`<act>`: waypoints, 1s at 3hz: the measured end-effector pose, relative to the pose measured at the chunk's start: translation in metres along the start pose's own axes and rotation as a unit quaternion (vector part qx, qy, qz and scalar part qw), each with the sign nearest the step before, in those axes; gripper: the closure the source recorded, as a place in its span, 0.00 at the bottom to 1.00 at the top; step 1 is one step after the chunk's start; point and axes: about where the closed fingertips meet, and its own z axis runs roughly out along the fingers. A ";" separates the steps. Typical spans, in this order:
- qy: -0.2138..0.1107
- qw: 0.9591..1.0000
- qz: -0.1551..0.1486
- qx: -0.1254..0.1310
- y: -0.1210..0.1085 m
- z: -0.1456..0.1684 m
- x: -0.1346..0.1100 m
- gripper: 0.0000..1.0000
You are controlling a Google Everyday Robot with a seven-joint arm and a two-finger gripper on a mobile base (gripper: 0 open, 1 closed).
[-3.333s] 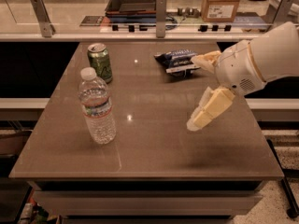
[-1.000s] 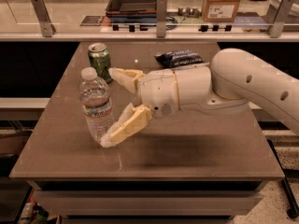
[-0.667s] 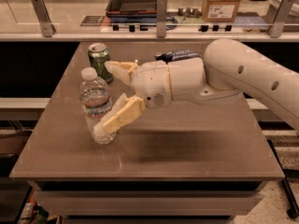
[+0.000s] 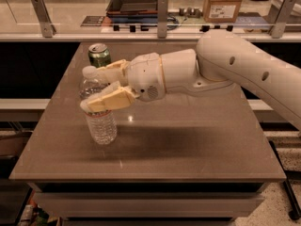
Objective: Pick water bottle
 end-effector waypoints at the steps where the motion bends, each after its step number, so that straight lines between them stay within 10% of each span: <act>1: 0.000 1.000 -0.002 -0.002 0.001 0.002 -0.002 0.65; 3: 0.001 1.000 -0.004 -0.005 0.004 0.005 -0.004 1.00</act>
Offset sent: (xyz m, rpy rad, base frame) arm -0.0012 0.0018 0.0008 -0.0007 -0.0018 0.0035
